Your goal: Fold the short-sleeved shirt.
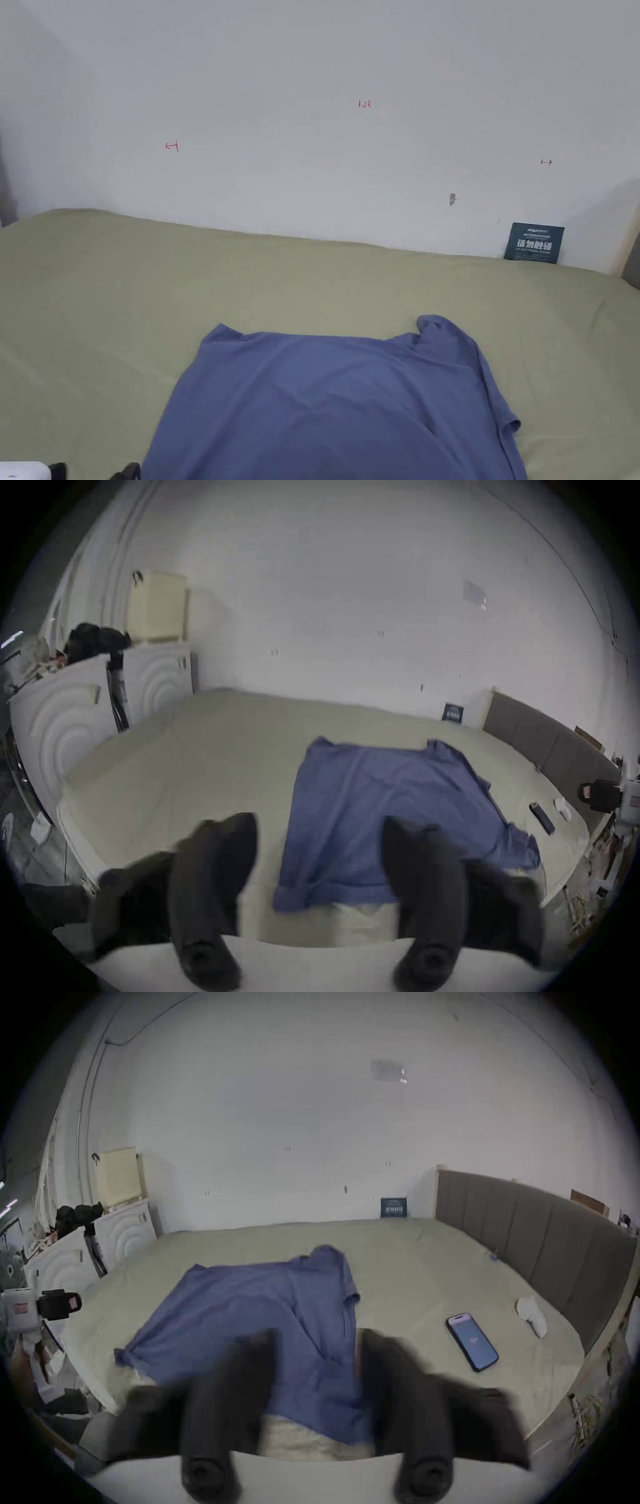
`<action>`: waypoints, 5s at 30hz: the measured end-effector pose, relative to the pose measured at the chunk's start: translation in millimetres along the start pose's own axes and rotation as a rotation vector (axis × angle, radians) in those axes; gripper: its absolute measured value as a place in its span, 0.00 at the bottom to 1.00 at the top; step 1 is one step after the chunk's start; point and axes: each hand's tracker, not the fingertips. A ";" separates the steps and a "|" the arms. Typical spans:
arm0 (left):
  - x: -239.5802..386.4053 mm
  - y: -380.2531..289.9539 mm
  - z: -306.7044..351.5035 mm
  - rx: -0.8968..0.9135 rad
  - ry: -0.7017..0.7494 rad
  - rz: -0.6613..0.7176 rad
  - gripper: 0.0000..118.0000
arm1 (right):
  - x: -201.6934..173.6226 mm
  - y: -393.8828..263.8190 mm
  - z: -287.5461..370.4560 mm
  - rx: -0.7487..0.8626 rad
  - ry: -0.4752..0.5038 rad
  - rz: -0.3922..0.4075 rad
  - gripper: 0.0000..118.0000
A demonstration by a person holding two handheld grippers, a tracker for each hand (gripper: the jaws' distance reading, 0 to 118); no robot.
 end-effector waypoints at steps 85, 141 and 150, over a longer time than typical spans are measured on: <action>-35.7 44.8 -307.1 -0.420 -0.007 -0.025 0.71 | 54.1 -0.3 -308.9 -0.268 0.059 -0.007 0.73; -30.9 -37.5 -259.0 -0.439 -0.053 0.017 0.10 | 55.9 -79.9 -255.4 -0.442 0.039 -0.079 0.05; -43.1 -18.4 -230.2 -0.345 -0.102 0.010 0.08 | 56.0 -33.4 -206.8 -0.345 0.088 -0.108 0.05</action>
